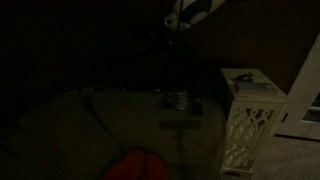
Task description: Put the black rod on the right armrest of the sofa.
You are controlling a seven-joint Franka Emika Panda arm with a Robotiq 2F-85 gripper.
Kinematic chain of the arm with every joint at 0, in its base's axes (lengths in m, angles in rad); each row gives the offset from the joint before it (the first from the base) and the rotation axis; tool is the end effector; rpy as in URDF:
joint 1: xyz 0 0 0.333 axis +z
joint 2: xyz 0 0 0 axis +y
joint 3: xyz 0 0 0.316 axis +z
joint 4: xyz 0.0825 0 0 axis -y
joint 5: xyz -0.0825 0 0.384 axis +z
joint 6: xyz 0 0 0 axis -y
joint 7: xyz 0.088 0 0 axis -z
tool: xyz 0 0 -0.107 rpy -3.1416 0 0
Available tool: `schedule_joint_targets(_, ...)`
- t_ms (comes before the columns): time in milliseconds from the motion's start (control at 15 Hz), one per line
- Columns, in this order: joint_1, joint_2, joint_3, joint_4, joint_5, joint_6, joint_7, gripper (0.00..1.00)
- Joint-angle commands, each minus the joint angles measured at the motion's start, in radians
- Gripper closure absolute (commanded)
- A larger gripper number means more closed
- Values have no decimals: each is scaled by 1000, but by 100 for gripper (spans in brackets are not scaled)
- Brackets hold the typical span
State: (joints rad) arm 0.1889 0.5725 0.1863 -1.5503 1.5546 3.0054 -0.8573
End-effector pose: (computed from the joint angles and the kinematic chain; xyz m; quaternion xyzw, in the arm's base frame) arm 0.6951 0.1701 0.3601 -0.8538 0.1426 -0.3736 0.3334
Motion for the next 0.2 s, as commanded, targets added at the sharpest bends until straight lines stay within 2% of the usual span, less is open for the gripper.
schedule_joint_targets(0, -139, -130, 25, -183, 219, -124, -145, 0)
schedule_joint_targets(67, -170, -142, 16, -209, 284, -160, -258, 0)
schedule_joint_targets(133, -116, -69, 8, -109, 176, -96, -130, 0)
